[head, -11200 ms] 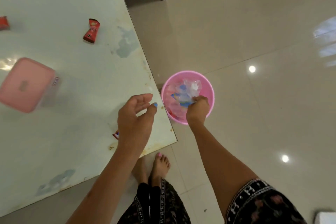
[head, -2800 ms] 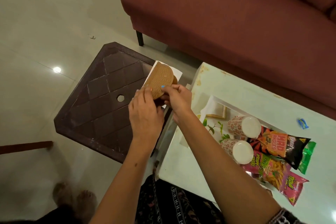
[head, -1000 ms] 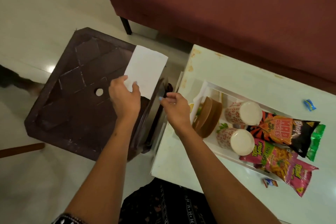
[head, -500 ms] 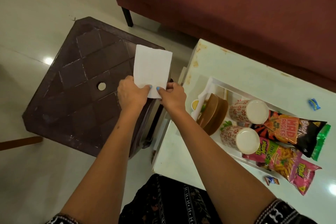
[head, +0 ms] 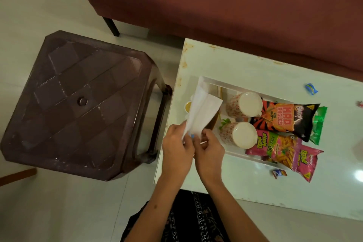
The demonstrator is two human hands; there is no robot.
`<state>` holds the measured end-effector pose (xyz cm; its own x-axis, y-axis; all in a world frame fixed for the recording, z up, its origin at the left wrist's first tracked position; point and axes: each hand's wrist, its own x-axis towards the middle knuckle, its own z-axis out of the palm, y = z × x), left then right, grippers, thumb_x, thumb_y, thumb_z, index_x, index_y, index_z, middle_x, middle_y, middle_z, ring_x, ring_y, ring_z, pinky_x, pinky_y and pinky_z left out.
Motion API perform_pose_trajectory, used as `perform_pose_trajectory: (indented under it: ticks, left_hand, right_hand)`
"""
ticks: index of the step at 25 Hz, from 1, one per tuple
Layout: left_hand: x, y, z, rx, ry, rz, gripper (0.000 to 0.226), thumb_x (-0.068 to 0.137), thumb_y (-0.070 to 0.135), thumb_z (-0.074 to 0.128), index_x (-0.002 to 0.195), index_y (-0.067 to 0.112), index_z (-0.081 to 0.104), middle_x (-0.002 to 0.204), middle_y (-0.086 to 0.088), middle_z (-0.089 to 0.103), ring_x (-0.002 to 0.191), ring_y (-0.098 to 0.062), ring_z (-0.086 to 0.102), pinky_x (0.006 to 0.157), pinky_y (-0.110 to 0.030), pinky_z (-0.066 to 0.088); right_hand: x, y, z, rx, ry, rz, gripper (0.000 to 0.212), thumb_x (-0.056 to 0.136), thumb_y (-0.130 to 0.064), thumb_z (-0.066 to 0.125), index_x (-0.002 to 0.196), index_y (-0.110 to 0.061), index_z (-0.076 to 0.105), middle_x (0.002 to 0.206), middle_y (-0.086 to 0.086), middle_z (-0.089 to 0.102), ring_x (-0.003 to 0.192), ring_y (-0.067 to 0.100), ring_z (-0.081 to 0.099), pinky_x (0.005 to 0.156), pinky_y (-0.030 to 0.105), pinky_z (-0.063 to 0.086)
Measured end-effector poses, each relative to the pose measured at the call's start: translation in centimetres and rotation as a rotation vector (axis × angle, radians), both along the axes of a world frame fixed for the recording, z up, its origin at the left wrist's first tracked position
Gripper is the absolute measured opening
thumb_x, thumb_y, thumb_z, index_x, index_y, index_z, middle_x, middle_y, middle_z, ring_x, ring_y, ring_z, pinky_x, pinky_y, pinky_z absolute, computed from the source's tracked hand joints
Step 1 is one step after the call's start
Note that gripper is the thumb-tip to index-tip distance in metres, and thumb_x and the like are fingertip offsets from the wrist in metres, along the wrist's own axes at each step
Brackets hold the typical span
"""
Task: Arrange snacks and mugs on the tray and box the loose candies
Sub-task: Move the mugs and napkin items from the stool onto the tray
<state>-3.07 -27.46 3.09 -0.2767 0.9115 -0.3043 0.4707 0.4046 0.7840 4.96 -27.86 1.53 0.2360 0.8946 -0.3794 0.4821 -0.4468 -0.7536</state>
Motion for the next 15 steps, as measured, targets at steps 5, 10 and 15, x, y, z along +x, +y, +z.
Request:
perform_pose_trajectory:
  ticks: [5, 10, 15]
  left_hand:
    - [3.7, 0.4, -1.1, -0.048, -0.045, -0.082, 0.034, 0.091, 0.01, 0.048, 0.124, 0.009, 0.054, 0.103, -0.014, 0.059, 0.092, -0.022, 0.058, 0.082, -0.027, 0.052]
    - [5.0, 1.0, -2.8, -0.166, -0.023, -0.083, 0.034, 0.091, 0.007, 0.044, 0.123, 0.007, 0.054, 0.107, -0.018, 0.059, 0.098, -0.029, 0.057, 0.089, -0.037, 0.05]
    - [5.2, 1.4, -3.4, -0.16, -0.03, 0.11, 0.016, 0.085, 0.008, 0.058, 0.1, 0.006, 0.065, 0.096, -0.011, 0.07, 0.086, -0.024, 0.065, 0.08, -0.035, 0.055]
  right_hand:
    - [2.9, 0.2, -1.4, 0.006, -0.081, -0.084, 0.011, 0.09, -0.018, 0.057, 0.086, -0.008, 0.06, 0.076, 0.007, 0.066, 0.066, 0.024, 0.061, 0.061, 0.036, 0.049]
    - [4.0, 1.1, -2.9, -0.044, -0.116, -0.014, 0.022, 0.088, -0.009, 0.059, 0.109, -0.004, 0.06, 0.079, 0.004, 0.062, 0.071, 0.024, 0.063, 0.066, 0.031, 0.049]
    - [4.0, 0.9, -3.6, -0.093, -0.061, -0.076, 0.014, 0.086, -0.006, 0.06, 0.096, -0.002, 0.051, 0.074, 0.001, 0.06, 0.069, 0.025, 0.063, 0.063, 0.038, 0.054]
